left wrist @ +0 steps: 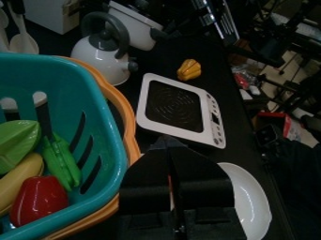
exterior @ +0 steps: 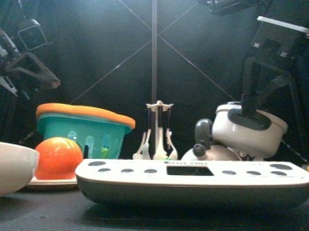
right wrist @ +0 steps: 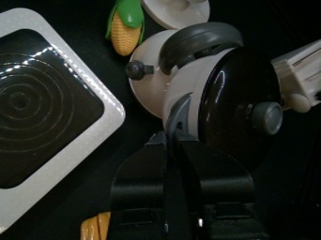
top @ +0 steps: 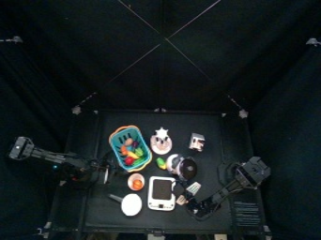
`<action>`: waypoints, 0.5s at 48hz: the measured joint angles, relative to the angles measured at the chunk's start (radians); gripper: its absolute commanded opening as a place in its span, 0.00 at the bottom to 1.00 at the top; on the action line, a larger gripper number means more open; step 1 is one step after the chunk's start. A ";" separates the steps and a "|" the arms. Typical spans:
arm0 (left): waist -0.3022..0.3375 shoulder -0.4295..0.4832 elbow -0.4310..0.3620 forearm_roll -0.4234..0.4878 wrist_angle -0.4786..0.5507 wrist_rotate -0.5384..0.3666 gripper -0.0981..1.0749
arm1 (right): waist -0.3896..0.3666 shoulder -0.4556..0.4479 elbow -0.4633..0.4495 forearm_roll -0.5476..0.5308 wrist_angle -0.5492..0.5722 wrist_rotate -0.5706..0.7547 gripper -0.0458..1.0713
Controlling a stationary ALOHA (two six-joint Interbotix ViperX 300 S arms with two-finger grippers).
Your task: Grab pot handle
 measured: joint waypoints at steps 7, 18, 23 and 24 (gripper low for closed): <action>0.000 -0.015 0.006 0.000 0.000 -0.002 0.23 | -0.003 0.000 0.000 -0.002 -0.002 0.000 0.41; 0.000 -0.015 0.012 -0.009 0.000 -0.003 0.23 | -0.009 0.000 0.000 -0.003 -0.017 -0.011 0.41; 0.000 -0.015 0.012 -0.023 0.000 -0.003 0.23 | -0.009 0.000 0.000 -0.005 -0.028 -0.012 0.41; 0.000 -0.017 0.012 -0.025 0.000 -0.003 0.23 | -0.009 0.000 0.000 -0.005 -0.028 -0.014 0.41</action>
